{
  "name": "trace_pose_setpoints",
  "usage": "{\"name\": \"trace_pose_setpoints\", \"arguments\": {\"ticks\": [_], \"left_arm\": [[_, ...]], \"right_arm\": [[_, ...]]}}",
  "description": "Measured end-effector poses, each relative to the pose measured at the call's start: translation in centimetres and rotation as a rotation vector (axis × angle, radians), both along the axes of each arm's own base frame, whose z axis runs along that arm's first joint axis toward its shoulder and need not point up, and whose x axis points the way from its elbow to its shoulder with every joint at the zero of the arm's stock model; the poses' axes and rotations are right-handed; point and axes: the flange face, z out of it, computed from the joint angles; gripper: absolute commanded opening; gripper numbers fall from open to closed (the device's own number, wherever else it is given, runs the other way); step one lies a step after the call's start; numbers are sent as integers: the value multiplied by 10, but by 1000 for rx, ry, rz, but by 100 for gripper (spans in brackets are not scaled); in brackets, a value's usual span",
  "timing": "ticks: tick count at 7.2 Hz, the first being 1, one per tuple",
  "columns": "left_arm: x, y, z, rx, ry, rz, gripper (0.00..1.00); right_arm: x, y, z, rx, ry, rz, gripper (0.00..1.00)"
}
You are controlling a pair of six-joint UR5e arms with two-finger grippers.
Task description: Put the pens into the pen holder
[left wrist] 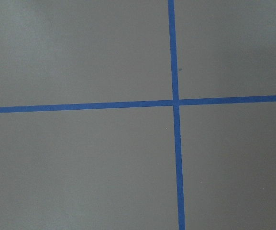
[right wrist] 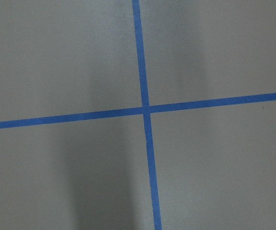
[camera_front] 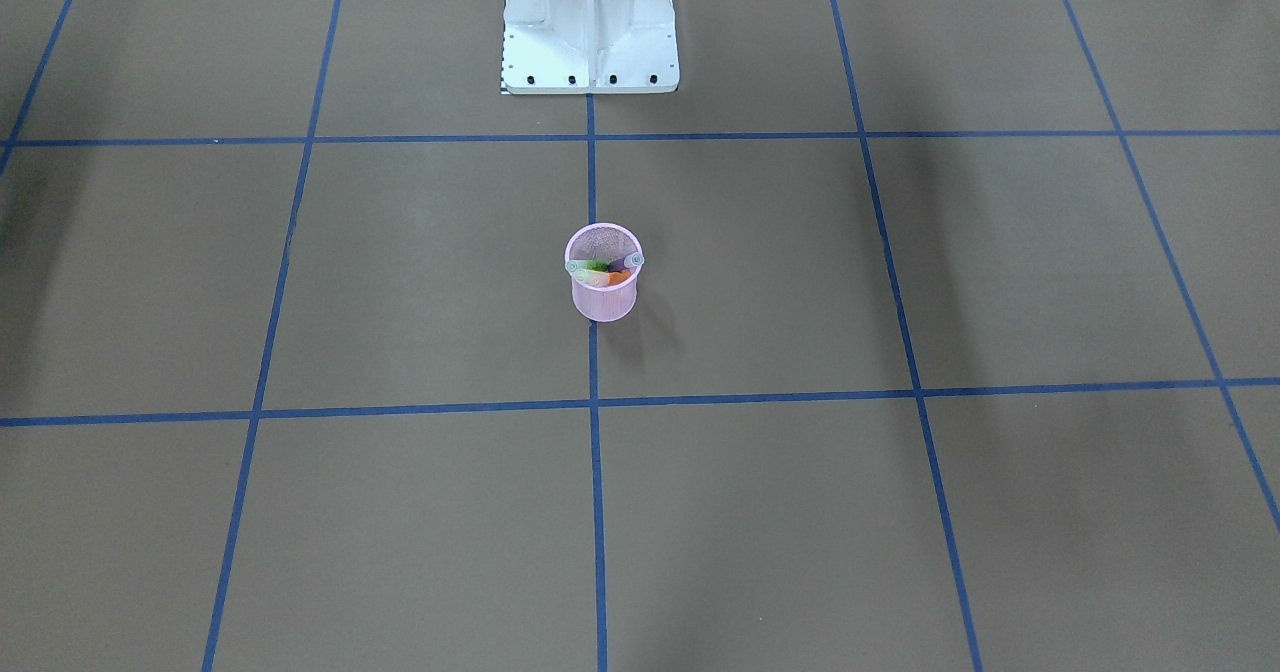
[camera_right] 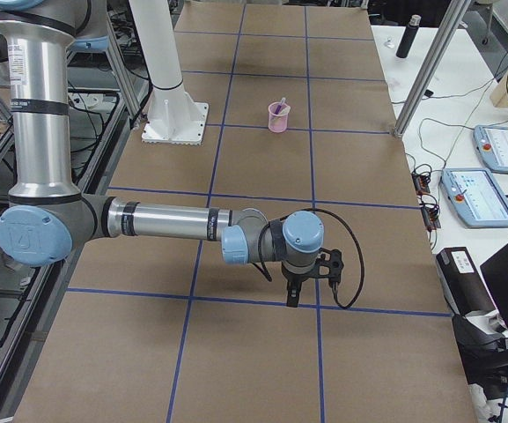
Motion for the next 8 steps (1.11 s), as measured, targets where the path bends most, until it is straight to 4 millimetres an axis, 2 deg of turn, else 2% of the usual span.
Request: {"name": "trace_pose_setpoints", "arguments": {"ticks": [3,8], "left_arm": [[-1,0,0,1,-3,-1,100],[0,-2,0,2,-4,-1,100]], "right_arm": [[0,3,-19,-25,-5,1,100],[0,4,-23,-26,-5,1,100]]}}
